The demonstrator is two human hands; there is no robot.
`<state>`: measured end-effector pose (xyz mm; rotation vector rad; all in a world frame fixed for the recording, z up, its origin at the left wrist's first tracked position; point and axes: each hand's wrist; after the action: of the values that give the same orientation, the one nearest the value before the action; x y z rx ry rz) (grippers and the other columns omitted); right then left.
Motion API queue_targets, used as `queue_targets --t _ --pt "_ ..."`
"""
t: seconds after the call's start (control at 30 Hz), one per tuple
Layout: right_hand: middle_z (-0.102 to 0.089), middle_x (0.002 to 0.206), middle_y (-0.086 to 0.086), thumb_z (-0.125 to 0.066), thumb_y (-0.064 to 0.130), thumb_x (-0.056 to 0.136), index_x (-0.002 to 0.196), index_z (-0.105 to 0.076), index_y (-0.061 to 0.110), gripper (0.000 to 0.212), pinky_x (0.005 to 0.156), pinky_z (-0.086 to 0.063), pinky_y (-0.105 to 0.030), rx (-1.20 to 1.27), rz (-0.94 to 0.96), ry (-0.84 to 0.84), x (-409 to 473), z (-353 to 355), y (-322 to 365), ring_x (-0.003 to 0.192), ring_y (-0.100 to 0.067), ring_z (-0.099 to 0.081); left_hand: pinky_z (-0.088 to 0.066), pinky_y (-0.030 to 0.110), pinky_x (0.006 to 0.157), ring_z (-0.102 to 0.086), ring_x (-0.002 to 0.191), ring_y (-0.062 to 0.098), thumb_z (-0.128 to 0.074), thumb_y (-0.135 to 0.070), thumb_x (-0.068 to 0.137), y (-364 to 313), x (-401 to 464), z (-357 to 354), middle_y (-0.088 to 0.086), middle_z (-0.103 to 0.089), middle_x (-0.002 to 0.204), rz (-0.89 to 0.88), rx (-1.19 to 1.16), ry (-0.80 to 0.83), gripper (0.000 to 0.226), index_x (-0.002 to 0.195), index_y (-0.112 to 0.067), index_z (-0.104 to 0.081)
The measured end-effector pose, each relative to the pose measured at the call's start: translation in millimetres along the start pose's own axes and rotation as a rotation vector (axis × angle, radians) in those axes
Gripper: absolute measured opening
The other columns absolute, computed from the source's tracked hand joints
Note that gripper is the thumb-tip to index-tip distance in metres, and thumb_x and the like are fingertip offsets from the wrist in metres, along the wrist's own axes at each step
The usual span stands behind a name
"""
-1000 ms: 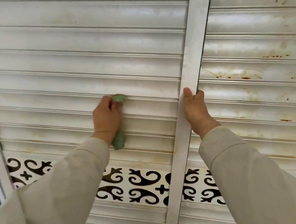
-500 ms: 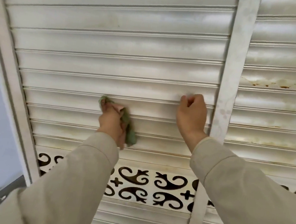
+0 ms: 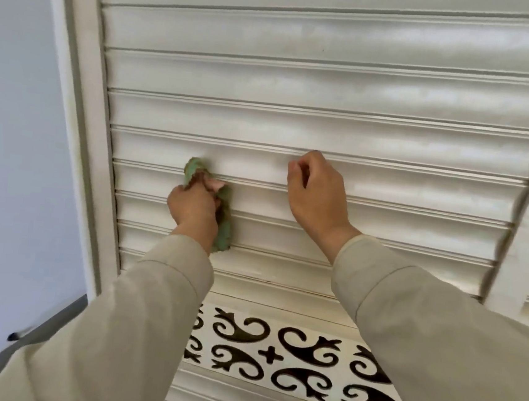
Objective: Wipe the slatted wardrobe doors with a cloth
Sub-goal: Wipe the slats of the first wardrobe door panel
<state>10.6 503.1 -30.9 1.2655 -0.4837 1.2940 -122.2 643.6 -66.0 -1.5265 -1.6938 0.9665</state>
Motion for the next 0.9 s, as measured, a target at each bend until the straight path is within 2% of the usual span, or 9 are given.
queue_targets --t 0.13,0.3,0.37,0.47,0.57,0.67,0.73,0.83,0.9 --pt "-0.057 0.070 0.004 -0.052 0.027 0.098 0.083 -0.058 0.010 0.023 0.063 -0.041 -0.033 -0.086 0.061 0.044 5.1 -27.2 6.9 0.067 -0.019 -0.052 -0.048 0.021 0.044 -0.061 0.045 0.016 -0.067 -0.034 0.090 -34.6 49.1 44.4 -0.001 -0.066 0.057 -0.030 0.031 -0.079 0.021 0.086 -0.013 -0.069" --pt "-0.060 0.068 0.011 -0.061 0.034 0.094 0.080 -0.069 0.017 0.023 0.068 -0.039 -0.023 -0.174 0.040 -0.037 20.6 -38.9 6.0 0.071 -0.017 -0.061 -0.054 0.038 0.084 -0.067 0.094 0.032 -0.053 -0.038 0.097 -49.9 108.1 88.8 0.015 -0.068 0.097 -0.213 0.244 -0.109 0.043 0.118 -0.001 -0.061" --pt "-0.059 0.070 0.014 -0.062 0.035 0.093 0.080 -0.069 0.021 0.020 0.069 -0.038 -0.020 -0.170 0.006 0.006 22.3 -36.6 7.1 0.072 -0.012 -0.059 -0.051 0.041 0.092 -0.064 0.099 0.033 -0.049 -0.045 0.096 -39.0 104.2 90.9 0.013 -0.068 0.107 -0.264 0.346 -0.172 0.039 0.111 -0.011 -0.063" --pt "-0.061 0.073 0.014 -0.061 0.037 0.093 0.082 -0.069 0.022 0.020 0.072 -0.043 -0.022 -0.178 -0.015 0.057 25.2 -33.3 11.0 0.075 -0.010 -0.059 -0.049 0.035 0.082 -0.062 0.089 0.027 -0.048 -0.042 0.094 -15.5 69.4 80.9 0.002 -0.068 0.095 -0.273 0.371 -0.183 0.029 0.100 -0.018 -0.064" --pt "-0.061 0.073 0.014 -0.062 0.035 0.093 0.080 -0.068 0.022 0.020 0.074 -0.046 -0.025 -0.162 -0.029 0.054 23.5 -33.2 13.5 0.076 -0.011 -0.060 -0.047 0.023 0.060 -0.064 0.073 0.020 -0.058 -0.033 0.091 20.4 23.4 59.7 -0.004 -0.069 0.073 -0.254 0.361 0.068 0.019 0.087 -0.016 -0.066" --pt "-0.063 0.072 0.012 -0.063 0.034 0.092 0.079 -0.069 0.020 0.020 0.074 -0.047 -0.026 -0.168 -0.022 0.036 19.7 -33.7 13.9 0.076 -0.013 -0.063 -0.059 0.036 0.061 -0.069 0.067 0.026 -0.064 -0.028 0.076 47.7 -2.5 46.2 -0.001 -0.070 0.064 -0.334 0.454 0.397 0.011 0.075 -0.018 -0.070" --pt "-0.063 0.067 0.012 -0.063 0.034 0.091 0.076 -0.068 0.021 0.021 0.072 -0.050 -0.028 -0.153 -0.028 0.041 18.7 -32.7 11.7 0.071 -0.015 -0.064 -0.058 0.039 0.060 -0.068 0.066 0.026 -0.064 -0.028 0.074 49.3 1.3 46.3 -0.002 -0.068 0.061 -0.397 0.552 0.442 0.010 0.072 -0.020 -0.070" --pt "-0.063 0.062 0.011 -0.062 0.034 0.091 0.072 -0.066 0.020 0.023 0.072 -0.054 -0.032 -0.122 -0.042 0.064 19.9 -31.6 8.5 0.065 -0.014 -0.064 -0.056 0.033 0.062 -0.065 0.066 0.024 -0.061 -0.035 0.079 39.2 29.0 59.8 -0.002 -0.067 0.063 -0.417 0.547 0.283 0.016 0.073 -0.022 -0.067" --pt "-0.065 0.064 0.009 -0.062 0.035 0.091 0.072 -0.066 0.022 0.023 0.072 -0.056 -0.033 -0.098 -0.056 0.071 20.8 -32.2 7.5 0.064 -0.015 -0.065 -0.058 0.041 0.071 -0.065 0.073 0.026 -0.053 -0.042 0.080 29.3 53.5 78.8 0.000 -0.068 0.072 -0.377 0.431 0.094 0.020 0.076 -0.026 -0.065"
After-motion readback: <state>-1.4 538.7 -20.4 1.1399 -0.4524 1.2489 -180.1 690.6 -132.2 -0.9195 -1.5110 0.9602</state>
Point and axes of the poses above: each hand's wrist, its own x-axis towards the middle knuckle, its own z-axis out of the back of the hand, y = z × x
